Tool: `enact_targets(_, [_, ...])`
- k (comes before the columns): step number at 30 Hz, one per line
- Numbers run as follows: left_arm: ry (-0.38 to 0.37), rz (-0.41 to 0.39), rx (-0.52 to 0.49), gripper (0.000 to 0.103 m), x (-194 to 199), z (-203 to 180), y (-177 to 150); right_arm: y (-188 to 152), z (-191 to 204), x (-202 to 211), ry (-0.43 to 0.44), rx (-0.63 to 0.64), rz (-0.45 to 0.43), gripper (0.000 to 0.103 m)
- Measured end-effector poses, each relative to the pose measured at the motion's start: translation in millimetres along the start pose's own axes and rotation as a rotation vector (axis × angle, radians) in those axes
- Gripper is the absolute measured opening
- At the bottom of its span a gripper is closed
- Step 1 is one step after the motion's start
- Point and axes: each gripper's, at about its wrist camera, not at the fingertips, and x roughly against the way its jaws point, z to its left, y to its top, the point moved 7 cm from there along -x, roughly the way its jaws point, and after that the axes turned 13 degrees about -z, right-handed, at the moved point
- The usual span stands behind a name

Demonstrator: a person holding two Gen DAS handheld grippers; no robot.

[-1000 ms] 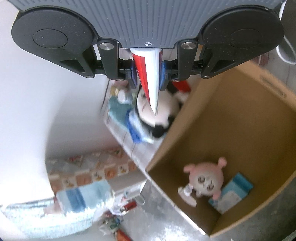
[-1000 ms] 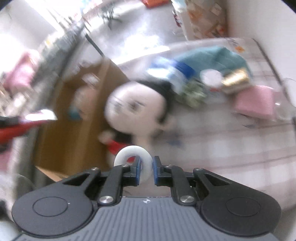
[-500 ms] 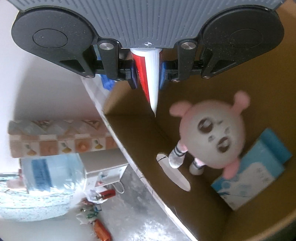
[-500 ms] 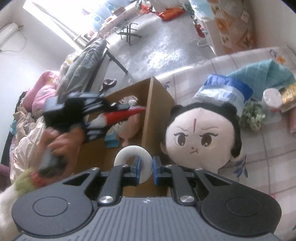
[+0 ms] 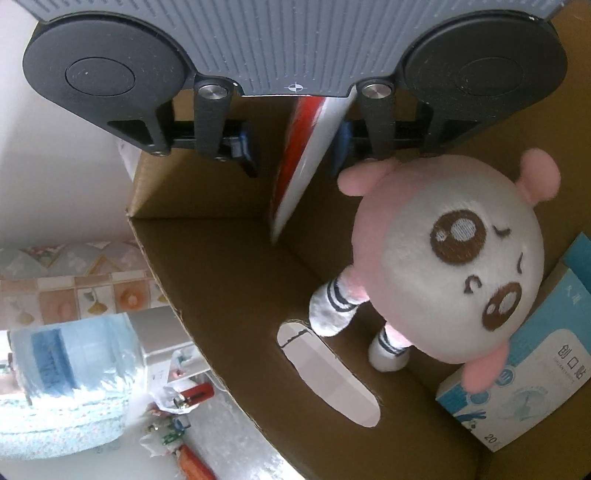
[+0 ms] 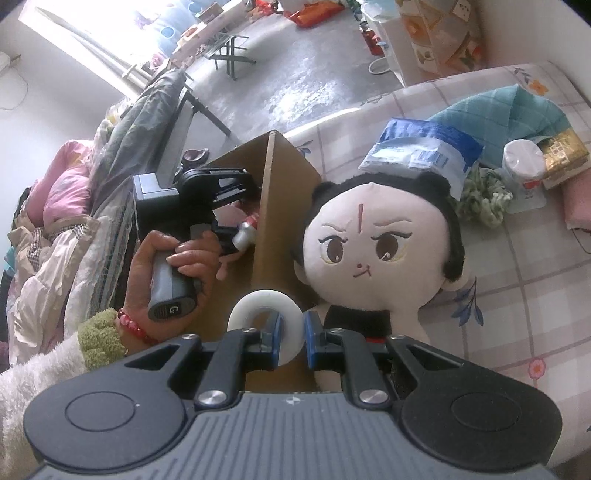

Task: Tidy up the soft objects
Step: 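Lower the toothpaste into the box and open the left tool while the right tool grasps the white tape roll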

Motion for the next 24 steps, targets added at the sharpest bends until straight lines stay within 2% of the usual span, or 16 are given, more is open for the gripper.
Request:
enact_targets(3, [-0.028, 0.001, 0.029, 0.055, 3, 4, 3, 2, 3, -1, -0.003, 0.017, 0.000, 0.015])
enact_targets(7, [-0.066, -0.021, 0.037, 0.059, 16, 1, 9, 5, 11, 0, -0.001, 0.056, -0.003, 0.015])
enact_targets(10, [-0.101, -0.028, 0.041, 0.065, 34, -3, 13, 10, 20, 3, 0.011, 0.085, -0.015, 0.015])
enact_targets(15, [-0.143, -0.086, 0.035, 0.074, 91, -4, 30, 32, 48, 4, 0.049, 0.165, -0.055, 0.015])
enact_targets(18, [-0.140, -0.138, 0.041, 0.077, 132, 3, 43, 45, 69, -5, 0.087, 0.229, -0.065, 0.015])
enact_targets(24, [-0.076, -0.223, 0.031, 0.081, 195, 24, 60, 58, 108, -44, 0.122, 0.386, -0.025, 0.015])
